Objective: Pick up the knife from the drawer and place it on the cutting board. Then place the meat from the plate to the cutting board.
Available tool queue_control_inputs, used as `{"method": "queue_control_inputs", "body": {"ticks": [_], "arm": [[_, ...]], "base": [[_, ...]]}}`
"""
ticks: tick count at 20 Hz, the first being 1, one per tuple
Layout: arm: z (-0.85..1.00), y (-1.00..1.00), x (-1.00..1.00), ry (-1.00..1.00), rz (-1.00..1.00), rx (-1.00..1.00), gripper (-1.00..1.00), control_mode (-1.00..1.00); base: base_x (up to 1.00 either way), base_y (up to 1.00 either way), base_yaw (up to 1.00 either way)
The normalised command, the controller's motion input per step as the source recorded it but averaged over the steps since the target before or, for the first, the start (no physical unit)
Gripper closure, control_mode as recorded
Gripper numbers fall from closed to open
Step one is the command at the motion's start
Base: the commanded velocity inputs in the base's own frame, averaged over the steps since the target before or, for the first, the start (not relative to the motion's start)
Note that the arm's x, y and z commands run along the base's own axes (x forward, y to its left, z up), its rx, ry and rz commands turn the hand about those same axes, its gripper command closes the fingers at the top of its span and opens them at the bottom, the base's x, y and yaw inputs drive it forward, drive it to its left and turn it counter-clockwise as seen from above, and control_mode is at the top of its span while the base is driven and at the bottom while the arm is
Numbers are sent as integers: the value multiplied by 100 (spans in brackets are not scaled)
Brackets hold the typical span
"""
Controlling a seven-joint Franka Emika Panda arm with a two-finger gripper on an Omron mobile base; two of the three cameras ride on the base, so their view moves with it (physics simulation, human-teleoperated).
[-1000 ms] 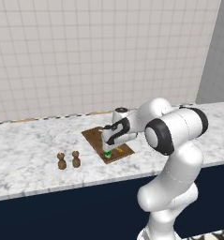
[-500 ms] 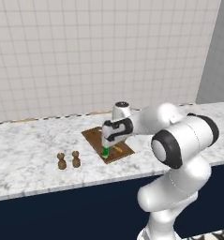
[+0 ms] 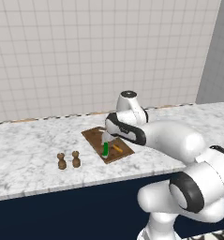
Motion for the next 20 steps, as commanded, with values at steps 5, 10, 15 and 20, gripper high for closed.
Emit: {"method": "queue_control_inputs", "body": {"ticks": [5, 10, 15, 20], "arm": [[54, -2, -36, -4, 0, 0, -100, -100], [25, -26, -38, -12, 0, 1, -100, -100], [20, -49, -35, -13, 0, 5, -100, -100], [22, -44, -37, -11, 0, 5, -100, -100]], "base": [[0, 0, 0], [0, 0, 0], [0, 0, 0], [0, 0, 0]]}}
